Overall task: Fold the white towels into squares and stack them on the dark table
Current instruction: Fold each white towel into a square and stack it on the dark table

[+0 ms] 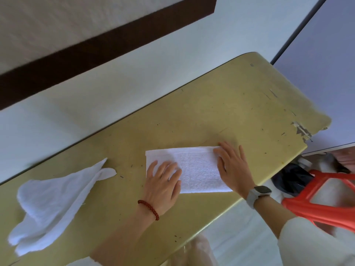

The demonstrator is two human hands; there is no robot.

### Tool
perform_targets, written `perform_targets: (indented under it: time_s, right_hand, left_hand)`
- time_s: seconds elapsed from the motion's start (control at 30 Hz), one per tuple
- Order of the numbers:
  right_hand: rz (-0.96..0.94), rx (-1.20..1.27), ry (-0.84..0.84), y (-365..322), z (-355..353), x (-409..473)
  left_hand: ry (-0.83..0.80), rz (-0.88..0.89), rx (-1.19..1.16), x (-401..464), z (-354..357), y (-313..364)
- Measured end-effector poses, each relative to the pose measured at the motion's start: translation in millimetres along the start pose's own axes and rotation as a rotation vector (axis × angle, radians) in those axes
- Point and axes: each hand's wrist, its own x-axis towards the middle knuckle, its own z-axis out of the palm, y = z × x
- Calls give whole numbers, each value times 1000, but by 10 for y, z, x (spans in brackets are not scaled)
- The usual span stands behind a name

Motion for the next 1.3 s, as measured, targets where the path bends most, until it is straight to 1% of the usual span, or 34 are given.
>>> perform_targets:
  time_s: [0.1, 0.2, 0.27, 0.33, 0.37, 0.4, 0.43, 0.53, 0.57, 0.6, 0.67, 0.77, 0.9, 1.03, 1.13, 1.23, 1.3]
  right_hand:
    - [-10, 17, -6, 95, -42, -38]
    - [-31, 3, 49, -17, -82, -179]
    - [-131, -10, 66, -133, -64, -325]
    - [-265, 19, 39, -236, -8, -480]
    - [-320, 33, 15, -272, 21, -539]
    - [-355, 44, -9, -295, 42, -577]
    - [-375, 53, -28, -304, 53, -593]
    - [-421, 79, -32, -276, 42, -552]
    - [-456, 83, -33, -252, 37, -531]
    - [-495, 80, -38, -222, 39, -514]
    - [-553, 70, -64, -166, 54, -505]
    - [-577, 67, -75, -118, 84, -489]
    - [-621, 56, -1, -182, 117, -451]
    - [-593, 114, 67, -307, 50, -444]
    - [-557, 146, 71, -386, -51, -452]
    - [-534, 140, -17, -407, -153, -476]
    - [-514, 179, -88, -382, -190, -515]
  left_hand:
    - [-21, 26, 53, 11, -77, -109]
    - [-64, -38, 166, 205, -134, -228]
    - [-142, -103, 240, 380, -199, -277]
    - [-235, -147, 299, 501, -221, -308]
    - [-247, -164, 308, 528, -231, -304]
    - [-243, -174, 298, 533, -251, -285]
    - [-205, -167, 265, 503, -266, -258]
    - [47, -63, 60, 243, -202, -185]
    - [95, -8, -8, 123, -192, -160]
    - [104, 42, -64, -2, -177, -146]
    - [57, 115, -119, -245, -130, -150]
    - [-35, 138, -105, -468, -68, -173]
    - [-44, 65, -72, -501, -61, -114]
    - [-73, -120, -60, -437, -100, 18]
    - [-13, -172, -65, -384, -87, 68]
    - [107, -127, -87, -359, -89, 38]
    - [127, -72, -135, -351, -167, 16]
